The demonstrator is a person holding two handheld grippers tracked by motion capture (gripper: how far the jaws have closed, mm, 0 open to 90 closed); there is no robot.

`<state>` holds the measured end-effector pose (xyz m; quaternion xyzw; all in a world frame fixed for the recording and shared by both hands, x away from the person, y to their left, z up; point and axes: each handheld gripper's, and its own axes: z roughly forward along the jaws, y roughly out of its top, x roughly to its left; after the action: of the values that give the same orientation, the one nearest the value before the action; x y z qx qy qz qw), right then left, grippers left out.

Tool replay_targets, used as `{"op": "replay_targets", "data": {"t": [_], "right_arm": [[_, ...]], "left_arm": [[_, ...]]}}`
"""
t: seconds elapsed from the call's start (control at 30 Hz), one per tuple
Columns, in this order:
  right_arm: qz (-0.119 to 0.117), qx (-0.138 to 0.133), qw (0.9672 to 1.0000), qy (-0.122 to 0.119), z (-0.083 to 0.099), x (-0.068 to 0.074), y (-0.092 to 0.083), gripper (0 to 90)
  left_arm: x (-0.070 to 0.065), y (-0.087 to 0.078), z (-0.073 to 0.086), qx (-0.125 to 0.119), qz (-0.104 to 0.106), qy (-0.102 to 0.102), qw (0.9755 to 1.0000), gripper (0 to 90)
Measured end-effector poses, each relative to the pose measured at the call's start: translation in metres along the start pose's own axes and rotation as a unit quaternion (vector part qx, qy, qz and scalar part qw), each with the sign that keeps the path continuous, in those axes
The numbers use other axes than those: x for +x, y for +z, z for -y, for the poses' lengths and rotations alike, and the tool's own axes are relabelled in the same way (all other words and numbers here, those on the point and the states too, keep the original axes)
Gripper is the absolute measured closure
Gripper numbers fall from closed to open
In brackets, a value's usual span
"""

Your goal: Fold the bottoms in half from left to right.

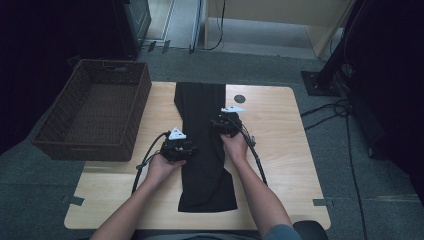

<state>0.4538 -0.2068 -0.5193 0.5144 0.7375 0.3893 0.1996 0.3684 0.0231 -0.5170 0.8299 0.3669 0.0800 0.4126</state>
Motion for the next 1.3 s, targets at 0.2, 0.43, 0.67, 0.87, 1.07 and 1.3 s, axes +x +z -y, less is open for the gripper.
{"op": "replay_targets", "data": {"t": [0.2,0.43,0.67,0.87,1.07,1.3], "right_arm": [[0.015,0.014,0.9995,-0.025,-0.006,0.010,0.012,44.0],[-0.018,0.012,0.9992,-0.034,-0.008,0.018,0.015,79.2],[-0.045,0.033,0.9979,-0.033,-0.006,0.018,0.006,87.4],[-0.077,0.039,0.9946,-0.057,0.017,0.020,-0.023,87.6],[-0.112,0.059,0.9893,-0.073,0.045,0.026,-0.062,87.6],[-0.141,0.075,0.9844,-0.074,0.073,0.029,-0.103,87.6]], "left_arm": [[-0.003,-0.002,0.003,-0.002,-0.002,-0.001,1.0000,60.5],[-0.005,-0.004,0.006,-0.004,0.001,-0.011,0.9999,59.6],[-0.002,-0.007,0.005,0.000,0.018,-0.028,0.9994,57.7],[0.009,-0.021,-0.009,-0.017,0.010,-0.037,0.9991,50.8],[0.034,-0.016,-0.025,-0.009,0.000,-0.051,0.9987,45.3],[0.066,0.001,-0.045,0.004,-0.021,-0.069,0.9974,42.6]]}}
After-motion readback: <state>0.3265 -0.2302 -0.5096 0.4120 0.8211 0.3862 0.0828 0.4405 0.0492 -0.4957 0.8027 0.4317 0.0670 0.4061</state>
